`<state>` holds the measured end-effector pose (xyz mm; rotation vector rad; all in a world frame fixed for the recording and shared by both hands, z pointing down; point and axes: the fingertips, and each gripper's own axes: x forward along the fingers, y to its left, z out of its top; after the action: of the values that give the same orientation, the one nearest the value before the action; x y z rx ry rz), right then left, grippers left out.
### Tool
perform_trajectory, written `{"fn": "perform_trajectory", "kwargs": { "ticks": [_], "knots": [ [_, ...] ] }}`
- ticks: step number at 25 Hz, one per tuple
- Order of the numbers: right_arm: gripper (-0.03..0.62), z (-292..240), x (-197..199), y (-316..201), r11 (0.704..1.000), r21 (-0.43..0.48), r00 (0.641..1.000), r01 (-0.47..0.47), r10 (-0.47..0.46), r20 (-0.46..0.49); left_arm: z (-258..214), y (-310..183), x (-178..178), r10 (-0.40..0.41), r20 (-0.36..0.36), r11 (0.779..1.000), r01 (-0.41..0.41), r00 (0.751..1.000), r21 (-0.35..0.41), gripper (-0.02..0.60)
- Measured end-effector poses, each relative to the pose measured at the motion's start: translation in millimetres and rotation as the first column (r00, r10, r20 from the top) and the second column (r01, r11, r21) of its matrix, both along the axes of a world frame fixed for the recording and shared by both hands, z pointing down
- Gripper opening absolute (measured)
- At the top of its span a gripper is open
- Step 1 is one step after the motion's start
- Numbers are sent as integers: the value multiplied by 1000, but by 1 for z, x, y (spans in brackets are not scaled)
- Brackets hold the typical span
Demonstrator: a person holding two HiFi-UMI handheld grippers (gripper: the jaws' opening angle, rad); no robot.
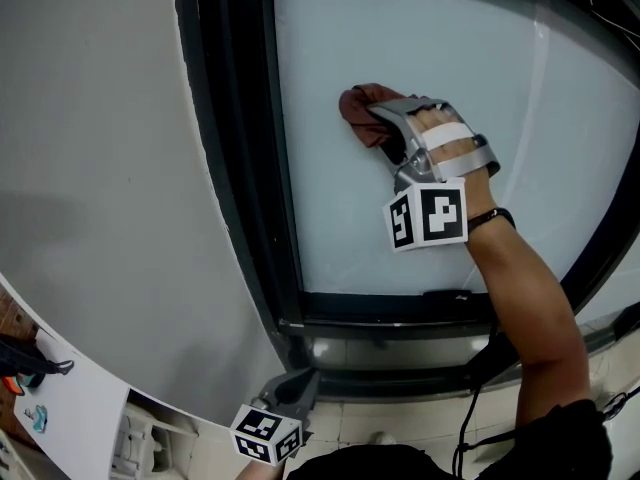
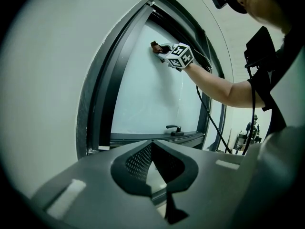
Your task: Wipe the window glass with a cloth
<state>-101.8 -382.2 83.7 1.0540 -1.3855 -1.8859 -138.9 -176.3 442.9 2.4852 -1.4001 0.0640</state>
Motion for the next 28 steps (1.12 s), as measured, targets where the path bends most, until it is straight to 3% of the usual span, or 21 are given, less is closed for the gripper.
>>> {"fn": "perform_trajectory", "kwargs": {
  "ticks": [17,28],
  "knots": [
    [75,72,4,0,996,-90,1000,18,-17,15,3,4,5,14,11,1000,-14,1000,-12,17],
    [75,151,4,2,981,-190,999,32,-35,-14,-1,3,8,23,15,1000,-23,1000,-1,17]
  ]
}}
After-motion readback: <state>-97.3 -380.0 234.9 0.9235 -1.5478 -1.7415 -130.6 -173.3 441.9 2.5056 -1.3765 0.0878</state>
